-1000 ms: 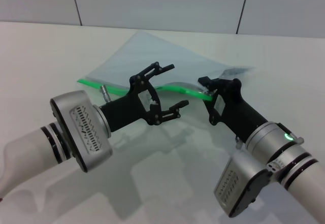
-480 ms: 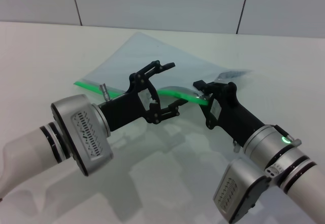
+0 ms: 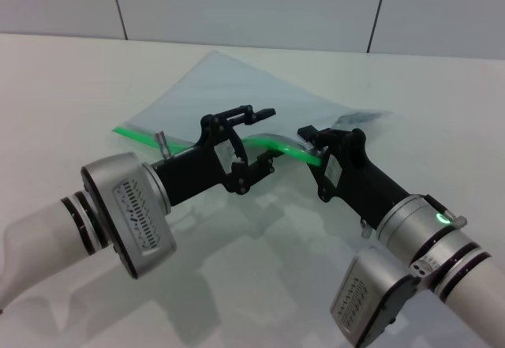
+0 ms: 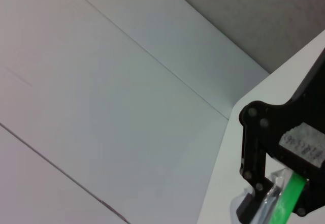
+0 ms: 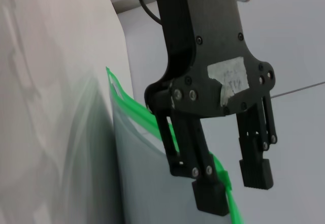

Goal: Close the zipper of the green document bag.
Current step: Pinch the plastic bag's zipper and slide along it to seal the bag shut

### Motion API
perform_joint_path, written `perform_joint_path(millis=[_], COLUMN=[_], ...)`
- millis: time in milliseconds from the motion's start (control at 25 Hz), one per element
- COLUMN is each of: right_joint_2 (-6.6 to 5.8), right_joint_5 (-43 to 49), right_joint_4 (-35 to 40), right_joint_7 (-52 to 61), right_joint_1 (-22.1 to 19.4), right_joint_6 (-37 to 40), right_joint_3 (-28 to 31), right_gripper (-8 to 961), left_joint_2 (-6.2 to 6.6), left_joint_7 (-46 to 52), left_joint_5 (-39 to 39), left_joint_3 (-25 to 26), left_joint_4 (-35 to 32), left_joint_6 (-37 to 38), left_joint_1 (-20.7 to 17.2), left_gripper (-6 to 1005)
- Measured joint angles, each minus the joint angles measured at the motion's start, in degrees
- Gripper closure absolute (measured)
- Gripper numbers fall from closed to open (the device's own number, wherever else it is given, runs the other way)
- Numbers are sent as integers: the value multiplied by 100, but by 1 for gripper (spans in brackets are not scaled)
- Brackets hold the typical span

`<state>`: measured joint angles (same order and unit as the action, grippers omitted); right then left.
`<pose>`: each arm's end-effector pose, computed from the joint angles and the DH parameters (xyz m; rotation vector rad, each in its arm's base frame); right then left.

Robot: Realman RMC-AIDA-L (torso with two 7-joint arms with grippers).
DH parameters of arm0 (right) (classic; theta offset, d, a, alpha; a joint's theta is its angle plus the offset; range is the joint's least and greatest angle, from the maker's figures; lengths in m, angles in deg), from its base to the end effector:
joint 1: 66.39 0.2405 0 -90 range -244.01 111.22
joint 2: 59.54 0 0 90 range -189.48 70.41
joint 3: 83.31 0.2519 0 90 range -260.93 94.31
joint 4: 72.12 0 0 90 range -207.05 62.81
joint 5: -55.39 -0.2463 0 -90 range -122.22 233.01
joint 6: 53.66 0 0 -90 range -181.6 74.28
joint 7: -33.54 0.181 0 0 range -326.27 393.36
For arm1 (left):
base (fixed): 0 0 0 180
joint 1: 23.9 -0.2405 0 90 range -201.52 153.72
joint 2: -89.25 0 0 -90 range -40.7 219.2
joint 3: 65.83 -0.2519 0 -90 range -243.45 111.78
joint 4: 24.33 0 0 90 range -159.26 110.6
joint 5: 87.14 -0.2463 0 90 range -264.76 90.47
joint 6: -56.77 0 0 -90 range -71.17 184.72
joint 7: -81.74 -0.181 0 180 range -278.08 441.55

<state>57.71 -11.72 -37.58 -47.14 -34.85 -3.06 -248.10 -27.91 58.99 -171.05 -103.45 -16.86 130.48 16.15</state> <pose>0.2128 0.3533 -0.1810 -1.9204 -0.8832 -0.0400 -0.2513 0.3737 -0.1182 -2.1681 0.6269 -0.4319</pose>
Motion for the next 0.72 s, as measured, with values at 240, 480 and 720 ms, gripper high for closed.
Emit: perform_joint_path(millis=[240, 480, 720], right_joint_2=[0, 0, 0], right_joint_5=[15, 141, 165], right_joint_4=[0, 0, 0], right_joint_7=[0, -6, -7], right_joint_1=[5, 6, 10], right_joint_6=[-7, -20, -25], right_joint_3=[0, 0, 0], right_gripper=[907, 907, 907], left_joint_2=[0, 0, 0], left_joint_7=[-196, -535, -703], left_joint_5=[-30, -49, -56], left_joint_3=[-40, -51, -52], left_joint_4=[0, 83, 139], left_joint_6=[-28, -46, -49], left_joint_1=[-7, 8, 18], left_gripper=[506, 605, 597])
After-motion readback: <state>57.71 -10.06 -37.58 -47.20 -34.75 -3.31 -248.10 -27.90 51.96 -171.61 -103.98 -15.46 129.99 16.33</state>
